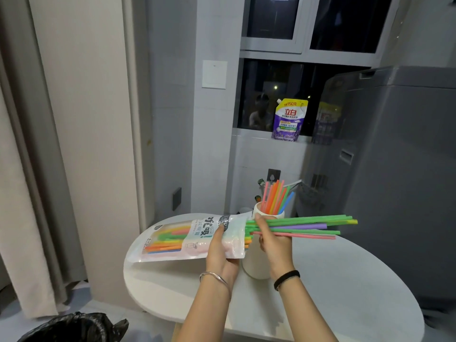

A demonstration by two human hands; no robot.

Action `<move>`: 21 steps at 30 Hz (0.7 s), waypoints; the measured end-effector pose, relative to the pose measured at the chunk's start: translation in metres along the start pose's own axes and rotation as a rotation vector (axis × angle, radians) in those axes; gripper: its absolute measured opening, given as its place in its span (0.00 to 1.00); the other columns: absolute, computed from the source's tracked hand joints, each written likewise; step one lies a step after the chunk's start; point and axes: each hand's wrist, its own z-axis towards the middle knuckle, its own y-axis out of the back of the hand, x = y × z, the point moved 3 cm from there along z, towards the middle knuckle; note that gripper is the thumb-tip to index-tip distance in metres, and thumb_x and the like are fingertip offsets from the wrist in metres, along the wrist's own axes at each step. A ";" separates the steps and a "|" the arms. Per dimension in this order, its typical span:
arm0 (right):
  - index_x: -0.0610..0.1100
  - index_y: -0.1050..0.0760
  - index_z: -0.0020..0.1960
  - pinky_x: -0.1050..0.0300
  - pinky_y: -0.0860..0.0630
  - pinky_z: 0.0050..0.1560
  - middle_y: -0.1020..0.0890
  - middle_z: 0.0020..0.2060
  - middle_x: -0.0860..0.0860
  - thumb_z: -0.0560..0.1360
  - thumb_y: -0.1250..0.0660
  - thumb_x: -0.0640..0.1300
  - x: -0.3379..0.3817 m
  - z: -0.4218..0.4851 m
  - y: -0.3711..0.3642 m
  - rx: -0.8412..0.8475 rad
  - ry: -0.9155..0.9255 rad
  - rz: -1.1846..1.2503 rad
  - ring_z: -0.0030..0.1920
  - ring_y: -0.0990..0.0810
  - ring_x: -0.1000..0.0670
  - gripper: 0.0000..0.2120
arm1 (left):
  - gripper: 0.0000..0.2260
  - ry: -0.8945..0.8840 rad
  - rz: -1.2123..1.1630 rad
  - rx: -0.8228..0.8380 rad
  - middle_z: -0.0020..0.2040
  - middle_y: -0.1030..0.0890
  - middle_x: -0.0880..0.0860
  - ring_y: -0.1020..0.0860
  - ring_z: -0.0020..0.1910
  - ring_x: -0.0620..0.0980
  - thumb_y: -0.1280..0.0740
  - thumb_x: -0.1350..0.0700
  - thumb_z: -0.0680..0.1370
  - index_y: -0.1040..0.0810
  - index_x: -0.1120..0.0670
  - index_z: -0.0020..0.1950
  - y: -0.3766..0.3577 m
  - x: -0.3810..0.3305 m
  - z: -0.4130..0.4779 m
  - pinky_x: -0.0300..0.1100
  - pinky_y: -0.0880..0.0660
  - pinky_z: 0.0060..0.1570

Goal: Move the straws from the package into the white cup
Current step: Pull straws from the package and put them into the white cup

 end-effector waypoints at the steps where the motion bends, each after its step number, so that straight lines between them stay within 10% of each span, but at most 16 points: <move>1: 0.46 0.21 0.46 0.66 0.29 0.33 0.21 0.32 0.55 0.71 0.29 0.45 -0.002 0.001 0.000 -0.006 -0.015 -0.014 0.30 0.25 0.60 0.05 | 0.03 0.001 0.001 0.008 0.30 0.15 0.54 0.17 0.26 0.50 0.37 0.59 0.80 0.25 0.56 0.48 -0.001 0.001 0.000 0.42 0.21 0.23; 21: 0.46 0.25 0.36 0.60 0.30 0.31 0.24 0.30 0.50 0.75 0.35 0.45 0.112 0.067 0.059 -0.129 0.253 -0.298 0.31 0.26 0.53 0.10 | 0.03 0.050 -0.021 -0.063 0.26 0.17 0.52 0.19 0.21 0.50 0.33 0.59 0.78 0.26 0.53 0.48 -0.006 -0.005 0.000 0.41 0.25 0.17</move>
